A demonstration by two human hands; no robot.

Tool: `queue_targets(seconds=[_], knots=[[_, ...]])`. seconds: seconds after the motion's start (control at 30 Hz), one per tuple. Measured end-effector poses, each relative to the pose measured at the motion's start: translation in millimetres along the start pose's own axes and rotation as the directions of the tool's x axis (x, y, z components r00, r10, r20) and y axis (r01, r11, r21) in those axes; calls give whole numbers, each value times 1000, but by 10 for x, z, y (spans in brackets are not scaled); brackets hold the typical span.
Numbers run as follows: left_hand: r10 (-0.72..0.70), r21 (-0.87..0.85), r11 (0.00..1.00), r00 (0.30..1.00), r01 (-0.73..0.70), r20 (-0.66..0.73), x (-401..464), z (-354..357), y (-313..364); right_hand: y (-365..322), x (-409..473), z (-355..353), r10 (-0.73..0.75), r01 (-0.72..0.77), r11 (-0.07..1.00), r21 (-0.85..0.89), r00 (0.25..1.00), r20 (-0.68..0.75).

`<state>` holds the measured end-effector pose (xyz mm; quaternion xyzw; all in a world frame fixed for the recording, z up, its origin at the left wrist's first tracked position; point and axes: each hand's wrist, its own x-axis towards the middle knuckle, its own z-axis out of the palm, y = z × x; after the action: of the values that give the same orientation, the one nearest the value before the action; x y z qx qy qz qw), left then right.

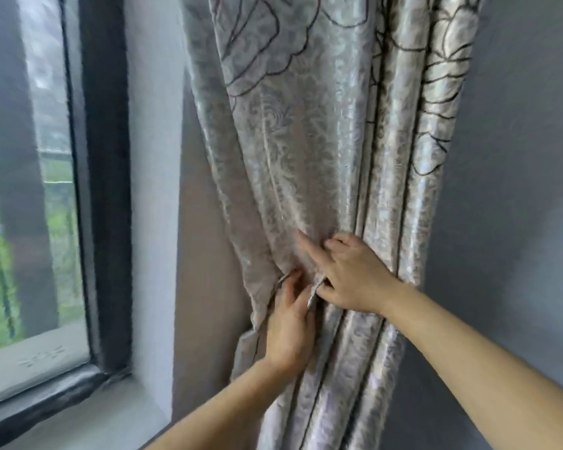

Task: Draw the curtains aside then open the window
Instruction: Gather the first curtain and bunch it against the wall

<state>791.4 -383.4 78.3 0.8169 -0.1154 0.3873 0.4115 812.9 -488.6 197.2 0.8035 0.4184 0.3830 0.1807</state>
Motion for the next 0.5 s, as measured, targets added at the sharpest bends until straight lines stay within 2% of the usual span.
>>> queue_targets(seconds=[0.13,0.3,0.4,0.5], knots=[[43,56,997,999,-44,26,439,706,-63,620,-166,462,46,-45,999,-29,998,38],[-36,49,998,998,33,57,1002,1664,-36,1500,-306,947,74,-84,994,66,988,135],[-80,-44,996,996,82,48,1328,2220,-22,1997,-376,1254,98,-113,988,104,985,141],[-141,-247,959,990,136,-1,1505,2562,46,2256,-434,1516,113,-120,991,63,988,101]])
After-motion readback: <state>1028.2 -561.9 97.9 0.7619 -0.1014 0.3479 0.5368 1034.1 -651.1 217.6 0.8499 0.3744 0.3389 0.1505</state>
